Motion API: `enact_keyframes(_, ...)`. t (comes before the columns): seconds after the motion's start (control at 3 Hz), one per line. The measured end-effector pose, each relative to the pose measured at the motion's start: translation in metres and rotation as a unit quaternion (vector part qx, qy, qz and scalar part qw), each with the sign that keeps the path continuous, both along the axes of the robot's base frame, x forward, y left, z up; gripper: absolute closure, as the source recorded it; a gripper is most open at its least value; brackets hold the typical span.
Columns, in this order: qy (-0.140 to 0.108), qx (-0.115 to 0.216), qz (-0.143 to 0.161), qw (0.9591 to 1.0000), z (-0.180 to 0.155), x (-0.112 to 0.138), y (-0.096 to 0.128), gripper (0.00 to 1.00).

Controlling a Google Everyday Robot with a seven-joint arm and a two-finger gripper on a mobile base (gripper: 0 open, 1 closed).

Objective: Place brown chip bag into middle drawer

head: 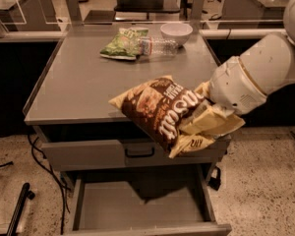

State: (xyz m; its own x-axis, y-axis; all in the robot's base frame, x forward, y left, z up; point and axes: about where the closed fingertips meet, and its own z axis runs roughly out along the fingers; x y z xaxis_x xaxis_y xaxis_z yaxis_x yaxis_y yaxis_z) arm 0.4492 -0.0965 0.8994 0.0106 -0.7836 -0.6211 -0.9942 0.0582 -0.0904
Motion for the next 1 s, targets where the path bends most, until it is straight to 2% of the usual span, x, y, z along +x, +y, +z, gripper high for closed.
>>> enact_keyframes(0.33,0.022,-0.003,-0.007,0.9997,-0.014,-0.028,-0.007,1.0)
enact_keyframes(0.67,0.039,-0.005,-0.005,0.9992,-0.045,-0.051,-0.012,1.0)
enact_keyframes(1.0,0.037,-0.015,0.011,0.9991,-0.097,-0.064,-0.021,1.0)
